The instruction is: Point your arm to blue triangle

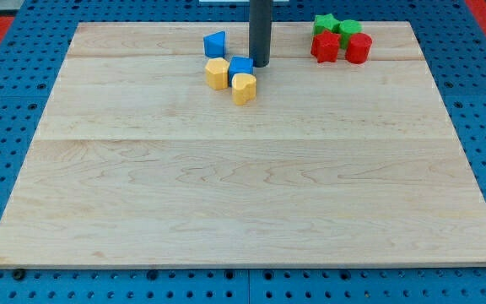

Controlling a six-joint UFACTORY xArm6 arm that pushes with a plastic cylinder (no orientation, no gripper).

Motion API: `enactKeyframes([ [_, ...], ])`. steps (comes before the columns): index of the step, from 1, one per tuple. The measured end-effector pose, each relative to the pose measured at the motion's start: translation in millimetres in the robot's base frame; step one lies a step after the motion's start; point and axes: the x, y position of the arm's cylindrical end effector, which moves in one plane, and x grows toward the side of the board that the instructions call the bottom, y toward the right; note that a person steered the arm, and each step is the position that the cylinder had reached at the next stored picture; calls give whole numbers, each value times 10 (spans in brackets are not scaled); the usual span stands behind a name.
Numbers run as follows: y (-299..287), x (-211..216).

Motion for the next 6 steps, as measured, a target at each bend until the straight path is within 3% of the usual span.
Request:
enactKeyframes([
  [2,-18,448],
  [4,324,-187],
  [6,-472,-141],
])
